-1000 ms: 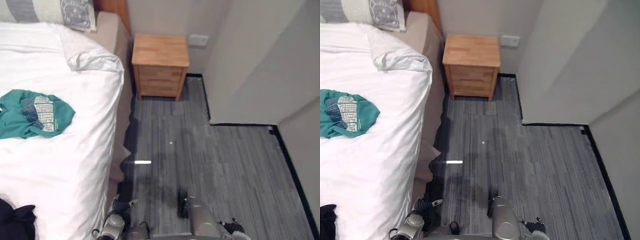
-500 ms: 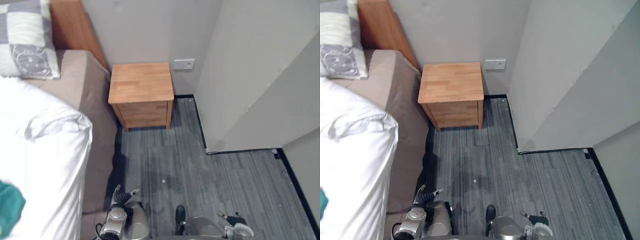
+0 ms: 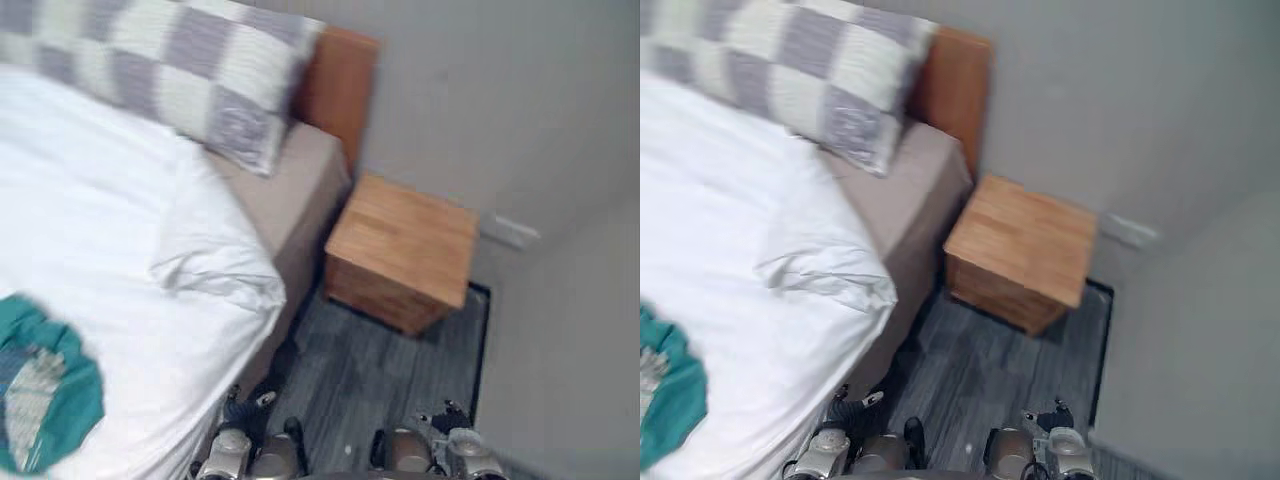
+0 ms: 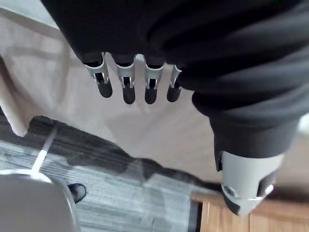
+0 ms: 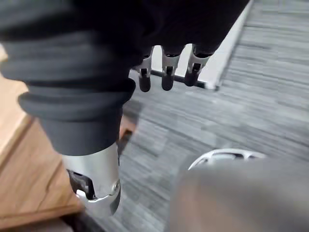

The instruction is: Tidy the bed and pick cloth on bed and put in laundry

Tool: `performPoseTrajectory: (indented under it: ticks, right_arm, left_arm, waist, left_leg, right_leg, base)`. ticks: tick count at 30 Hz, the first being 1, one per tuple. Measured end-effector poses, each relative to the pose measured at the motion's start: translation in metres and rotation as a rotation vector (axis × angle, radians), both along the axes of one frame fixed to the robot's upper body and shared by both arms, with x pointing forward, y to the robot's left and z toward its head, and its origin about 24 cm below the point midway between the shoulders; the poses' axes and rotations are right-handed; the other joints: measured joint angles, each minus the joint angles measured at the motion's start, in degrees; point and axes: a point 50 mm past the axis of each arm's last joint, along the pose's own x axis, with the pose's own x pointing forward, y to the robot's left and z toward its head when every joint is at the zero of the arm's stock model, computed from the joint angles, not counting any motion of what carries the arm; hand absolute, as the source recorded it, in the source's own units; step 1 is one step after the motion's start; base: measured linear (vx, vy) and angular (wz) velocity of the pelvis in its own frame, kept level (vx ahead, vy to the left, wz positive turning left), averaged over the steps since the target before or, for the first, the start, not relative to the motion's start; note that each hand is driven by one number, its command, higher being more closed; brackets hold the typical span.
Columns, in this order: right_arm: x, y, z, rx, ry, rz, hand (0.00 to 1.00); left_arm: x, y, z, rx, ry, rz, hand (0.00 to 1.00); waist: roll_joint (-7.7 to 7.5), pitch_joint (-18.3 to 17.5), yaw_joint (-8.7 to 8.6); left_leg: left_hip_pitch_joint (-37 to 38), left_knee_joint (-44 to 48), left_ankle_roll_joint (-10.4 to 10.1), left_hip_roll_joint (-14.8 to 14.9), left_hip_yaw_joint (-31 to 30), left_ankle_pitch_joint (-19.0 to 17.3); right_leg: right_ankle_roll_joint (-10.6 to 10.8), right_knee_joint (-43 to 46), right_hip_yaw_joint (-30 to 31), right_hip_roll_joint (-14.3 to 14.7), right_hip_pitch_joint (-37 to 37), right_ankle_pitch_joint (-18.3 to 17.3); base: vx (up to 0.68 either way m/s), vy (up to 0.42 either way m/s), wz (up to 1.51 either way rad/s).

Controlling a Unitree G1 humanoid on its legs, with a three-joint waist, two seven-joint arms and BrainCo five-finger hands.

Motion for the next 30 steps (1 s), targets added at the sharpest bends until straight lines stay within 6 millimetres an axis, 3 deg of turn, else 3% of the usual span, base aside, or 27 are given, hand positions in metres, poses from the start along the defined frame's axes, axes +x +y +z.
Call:
performPoseTrajectory:
  ticks: [2, 3, 4, 6, 7, 9, 10, 11, 14, 15, 19, 21, 24, 26, 27, 28, 29, 30]
  right_arm:
    - [-0.006, -0.002, -0.002, -0.003, 0.016, -0.009, 0.0]
    - [-0.013, -0.005, -0.004, -0.001, 0.03, -0.035, 0.0]
    - [-0.018, -0.006, -0.005, 0.001, 0.041, -0.051, 0.0]
    - [-0.031, -0.004, -0.009, 0.021, 0.07, -0.099, 0.0]
    - [-0.035, -0.003, -0.011, 0.035, 0.079, -0.12, 0.0]
    - [-0.031, -0.013, -0.006, 0.021, 0.04, -0.178, 0.0]
    - [-0.031, -0.014, -0.005, 0.019, 0.033, -0.18, 0.0]
    - [-0.03, -0.015, -0.004, 0.021, 0.021, -0.193, 0.0]
    - [-0.027, -0.012, -0.004, 0.057, -0.006, -0.245, 0.0]
    - [-0.024, -0.013, -0.003, 0.069, -0.021, -0.275, 0.0]
    - [-0.031, -0.017, -0.003, 0.118, -0.057, -0.478, 0.0]
    - [-0.024, -0.045, 0.016, 0.053, -0.187, -0.615, 0.0]
    - [-0.004, -0.085, 0.062, -0.131, -0.412, -0.674, 0.0]
    - [0.013, -0.118, 0.114, -0.331, -0.604, -0.666, 0.0]
    - [0.026, -0.133, 0.152, -0.481, -0.719, -0.611, 0.0]
    - [0.032, -0.137, 0.165, -0.521, -0.764, -0.59, 0.0]
    - [0.047, -0.142, 0.193, -0.606, -0.85, -0.543, 0.0]
    - [0.053, -0.142, 0.203, -0.637, -0.882, -0.521, 0.0]
  left_arm:
    - [-0.001, 0.001, -0.001, 0.0, 0.006, 0.001, 0.0]
    - [0.001, 0.0, 0.0, -0.002, 0.006, -0.008, 0.0]
    - [0.002, 0.0, -0.001, -0.001, 0.009, -0.011, 0.0]
    - [0.003, 0.005, 0.001, 0.008, 0.002, -0.001, 0.0]
    - [0.004, 0.009, 0.002, 0.011, -0.004, 0.02, 0.0]
    - [-0.003, 0.006, -0.001, -0.019, 0.004, 0.082, 0.0]
    - [-0.003, 0.006, -0.001, -0.024, 0.003, 0.088, 0.0]
    - [-0.001, 0.003, -0.001, -0.036, -0.009, 0.101, 0.0]
    - [0.004, 0.0, 0.001, -0.036, -0.014, 0.082, 0.0]
    - [0.004, 0.001, 0.001, -0.038, -0.012, 0.081, 0.0]
    - [0.0, 0.004, -0.001, -0.042, 0.008, 0.086, 0.0]
    - [-0.01, 0.012, -0.003, -0.029, 0.029, 0.116, 0.0]
    - [-0.02, 0.02, -0.004, -0.008, 0.056, 0.131, 0.0]
    - [-0.022, 0.023, -0.004, 0.003, 0.061, 0.123, 0.0]
    - [-0.021, 0.024, -0.004, 0.017, 0.063, 0.103, 0.0]
    - [-0.021, 0.025, -0.004, 0.022, 0.064, 0.098, 0.0]
    - [-0.02, 0.025, -0.003, 0.032, 0.065, 0.073, 0.0]
    - [-0.02, 0.026, -0.003, 0.037, 0.065, 0.066, 0.0]
  waist:
    - [-0.17, -0.12, -0.09]
    - [-0.29, -0.06, -0.22]
    - [-0.55, -0.2, -0.21]
    - [-2.25, -0.06, 0.07]
    - [-1.83, 0.46, 0.05]
    - [1.61, 0.1, -0.35]
    - [2.15, 0.18, -0.4]
    - [2.36, 0.3, -0.21]
    - [2.37, 0.31, -0.23]
    - [2.11, 0.54, -0.16]
    - [2.02, 0.74, -0.58]
    - [2.14, 0.76, -1.91]
    - [2.03, 0.82, -3.18]
    - [1.82, 0.93, -3.09]
    - [1.62, 0.96, -3.07]
    - [1.46, 1.03, -3.08]
    - [1.16, 1.0, -3.05]
    - [1.1, 1.02, -3.05]
  left_leg:
    - [0.24, 0.0, -1.04, -0.92, -8.01, -0.62]
    - [-0.08, 0.16, -2.28, -1.95, -15.19, -1.41]
    - [-0.41, 0.63, -3.22, -2.5, -18.79, -1.95]
    - [-2.0, 3.71, -5.8, -4.06, -24.9, -4.59]
    - [-2.69, 5.81, -6.84, -3.72, -26.68, -6.22]
    - [-5.71, 8.73, -8.11, 4.27, -16.29, -6.01]
    - [-6.29, 9.14, -9.05, 5.92, -12.98, -5.45]
    - [-7.15, 10.58, -10.19, 9.69, -3.02, -4.66]
    - [-6.16, 14.38, -8.78, 16.02, 24.23, -4.21]
    - [-5.81, 14.1, -7.96, 16.48, 29.82, -3.66]
    - [-2.97, 7.04, -7.5, 12.81, 31.51, -1.27]
    - [-0.98, -0.07, -7.35, 9.29, 31.63, 2.47]
    - [-1.07, -4.1, -7.55, 8.29, 31.59, 4.29]
    - [-0.64, -6.78, -7.53, 7.68, 31.28, 5.8]
    - [-0.59, -8.19, -7.51, 7.4, 30.86, 6.75]
    - [-0.61, -8.63, -7.51, 7.37, 30.68, 7.09]
    - [-0.81, -9.71, -7.47, 7.23, 30.41, 8.05]
    - [-0.98, -10.13, -7.47, 7.19, 30.24, 8.35]
  right_leg:
    - [0.58, -14.15, 9.69, 3.07, -0.69, -0.08]
    - [0.87, -23.27, 18.39, 4.08, -0.69, 0.54]
    - [1.32, -26.81, 21.8, 4.08, -0.41, 0.91]
    - [2.11, -29.15, 23.6, 2.77, 0.13, 3.18]
    - [1.7, -26.73, 20.71, 2.91, 0.68, 6.6]
    - [-1.46, -26.92, 11.2, 5.01, 2.58, 5.92]
    - [-1.89, -27.35, 9.57, 5.42, 3.37, 5.98]
    - [-3.11, -28.86, 6.06, 6.07, 5.21, 5.92]
    - [-3.94, -30.13, 1.73, 5.83, 7.61, 5.4]
    - [-3.73, -29.98, 1.37, 5.45, 7.51, 5.12]
    - [-3.05, -31.56, 0.87, 3.44, 8.58, 5.6]
    - [-2.52, -33.34, 0.58, 2.14, 8.67, 6.7]
    - [-2.49, -35.08, 0.44, 1.99, 8.43, 7.81]
    - [-2.55, -36.09, 0.31, 2.25, 8.4, 8.39]
    - [-2.74, -36.45, -0.09, 2.45, 8.26, 8.65]
    - [-2.82, -36.46, -0.22, 2.54, 8.15, 8.7]
    - [-3.0, -36.46, -0.51, 2.71, 7.65, 8.82]
    - [-3.13, -36.47, -0.65, 2.81, 7.41, 8.91]
  base:
    - [0.36, -0.262, 2.47]
    - [0.3, -0.362, 2.59]
    - [0.31, -0.498, 2.83]
    - [0.21, -0.446, 2.12]
    - [0.22, -0.5, 1.95]
    - [0.2, -0.461, 1.8]
    - [0.11, -0.324, 1.42]
    - [0.09, -0.282, 1.22]
    - [0.07, -0.205, 0.86]
    - [0.02, -0.029, 0.35]
    - [0.02, 0.038, 0.14]
    - [0.03, 0.015, 0.13]
    - [-0.05, 0.018, 0.03]
    - [-0.01, -0.004, 0.05]
    - [-0.02, -0.007, 0.12]
    - [-0.02, -0.012, 0.14]
    - [-0.02, -0.012, 0.09]
    - [-0.03, -0.016, 0.12]
